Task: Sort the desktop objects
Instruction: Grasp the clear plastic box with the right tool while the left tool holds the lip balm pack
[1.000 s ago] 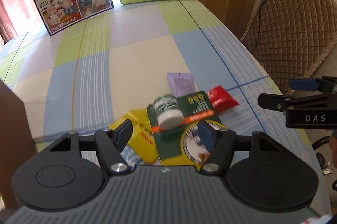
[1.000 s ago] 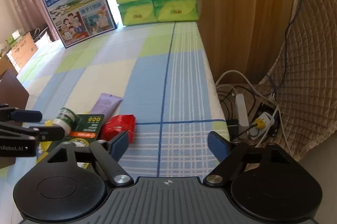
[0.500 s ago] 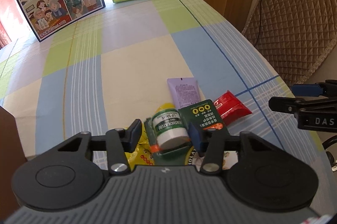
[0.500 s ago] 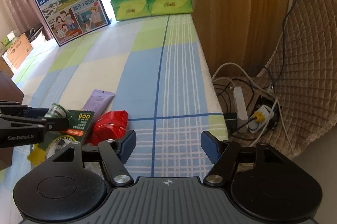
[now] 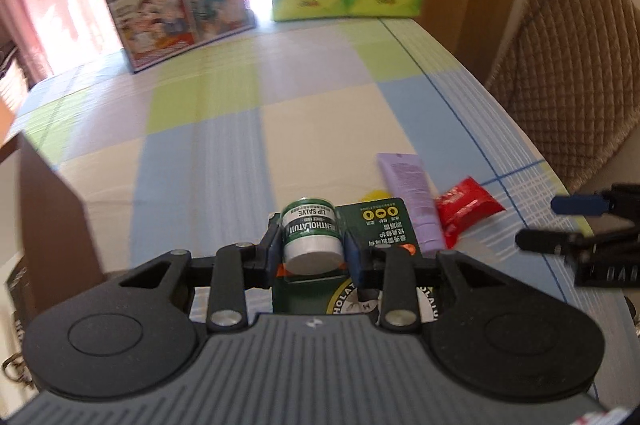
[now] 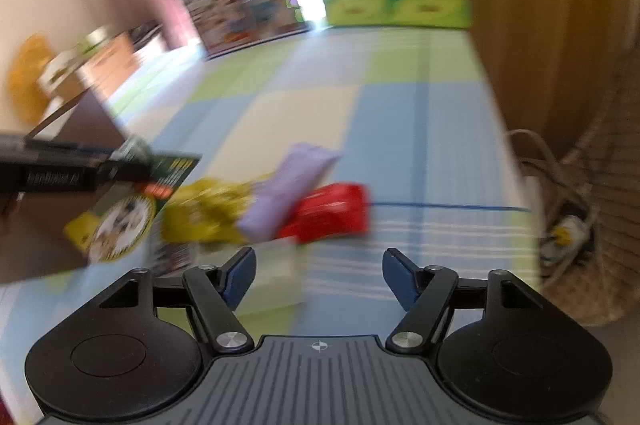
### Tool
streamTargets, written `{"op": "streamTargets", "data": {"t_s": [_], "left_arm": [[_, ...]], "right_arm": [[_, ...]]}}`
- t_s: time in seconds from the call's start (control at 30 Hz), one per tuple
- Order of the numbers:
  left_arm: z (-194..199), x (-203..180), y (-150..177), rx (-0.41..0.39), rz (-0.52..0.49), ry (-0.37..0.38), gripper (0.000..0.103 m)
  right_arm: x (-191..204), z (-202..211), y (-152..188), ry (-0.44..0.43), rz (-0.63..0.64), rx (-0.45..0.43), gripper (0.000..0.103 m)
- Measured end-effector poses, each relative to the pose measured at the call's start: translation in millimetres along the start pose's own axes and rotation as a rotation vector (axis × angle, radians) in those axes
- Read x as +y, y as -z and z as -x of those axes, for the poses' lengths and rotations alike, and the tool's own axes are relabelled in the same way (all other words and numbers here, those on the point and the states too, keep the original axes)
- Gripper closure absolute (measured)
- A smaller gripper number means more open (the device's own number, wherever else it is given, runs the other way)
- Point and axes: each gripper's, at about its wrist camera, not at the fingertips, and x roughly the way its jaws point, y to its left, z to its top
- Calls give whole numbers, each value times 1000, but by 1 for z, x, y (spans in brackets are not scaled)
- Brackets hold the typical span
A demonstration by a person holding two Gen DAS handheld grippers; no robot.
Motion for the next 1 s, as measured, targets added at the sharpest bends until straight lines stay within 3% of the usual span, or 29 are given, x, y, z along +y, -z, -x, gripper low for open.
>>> {"op": "streamTargets", "data": {"t_s": [0.2,0.43,0.5,0.53,0.73,1.0], "left_arm": [[25,19,7,-22,44,-30,74],[42,26,19,-29,80,-51,74],[45,28,21,-31,87,-52,74],[47,28,22,-33,89,-52,74],[57,27,29,-41,93,-39,74],[81,24,38,-66,94,-9,74]], "right_arm": [[29,-19,6,-34,79,40,25],[39,-35,11,16,131,53,25],[41,-36,13,18,149,54,26],[43,-35,14,24,159,55,34],[43,-17,15,48,134,49,34],[57,26,1,28,109,-27,34]]}}
